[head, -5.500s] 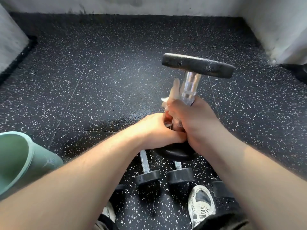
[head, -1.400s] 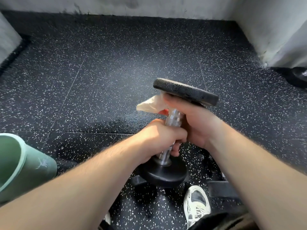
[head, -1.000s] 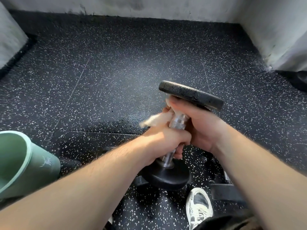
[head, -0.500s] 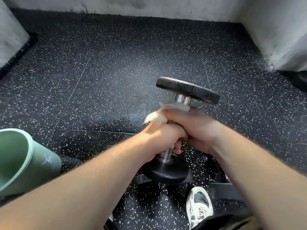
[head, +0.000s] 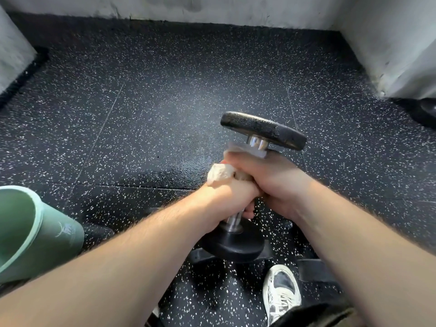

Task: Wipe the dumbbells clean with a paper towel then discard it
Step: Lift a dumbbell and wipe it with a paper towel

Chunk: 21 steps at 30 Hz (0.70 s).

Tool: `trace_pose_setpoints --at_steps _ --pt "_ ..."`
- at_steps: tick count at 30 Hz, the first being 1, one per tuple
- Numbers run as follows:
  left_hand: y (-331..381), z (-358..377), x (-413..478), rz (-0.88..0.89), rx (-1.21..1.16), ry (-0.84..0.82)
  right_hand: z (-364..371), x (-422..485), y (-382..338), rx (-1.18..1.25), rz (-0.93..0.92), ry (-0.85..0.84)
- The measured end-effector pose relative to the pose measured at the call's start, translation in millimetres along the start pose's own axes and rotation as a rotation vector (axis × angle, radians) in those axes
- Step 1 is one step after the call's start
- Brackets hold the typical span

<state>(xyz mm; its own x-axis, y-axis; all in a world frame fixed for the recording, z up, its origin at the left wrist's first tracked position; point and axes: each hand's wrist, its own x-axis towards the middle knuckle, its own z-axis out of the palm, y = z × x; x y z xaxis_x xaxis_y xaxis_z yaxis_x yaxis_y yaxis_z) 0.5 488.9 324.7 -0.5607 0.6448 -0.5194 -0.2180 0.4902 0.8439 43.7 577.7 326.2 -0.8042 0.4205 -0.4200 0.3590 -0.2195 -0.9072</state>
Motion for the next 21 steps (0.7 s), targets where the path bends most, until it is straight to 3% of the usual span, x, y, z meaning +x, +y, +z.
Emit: trace_pose_setpoints --at_steps 3,8,16,18,21 --pt "-3.1 -0.6 1.8 0.064 0.061 -0.023 1.5 1.5 -1.4 0.056 0.046 0.102" --pt "-10.6 0.5 0.7 0.109 0.292 0.073 1.7 9.5 7.2 0.088 0.100 0.179" --pt "-24.3 5.9 11.4 0.114 0.377 0.047 8.4 20.4 13.0 0.145 0.088 0.371" --pt "-22.6 5.8 11.4 0.100 0.409 0.071 7.2 20.2 12.0 0.211 0.089 0.385" --pt "-14.7 4.4 9.4 0.222 0.393 0.112 3.7 18.3 8.9 0.318 0.089 0.292"
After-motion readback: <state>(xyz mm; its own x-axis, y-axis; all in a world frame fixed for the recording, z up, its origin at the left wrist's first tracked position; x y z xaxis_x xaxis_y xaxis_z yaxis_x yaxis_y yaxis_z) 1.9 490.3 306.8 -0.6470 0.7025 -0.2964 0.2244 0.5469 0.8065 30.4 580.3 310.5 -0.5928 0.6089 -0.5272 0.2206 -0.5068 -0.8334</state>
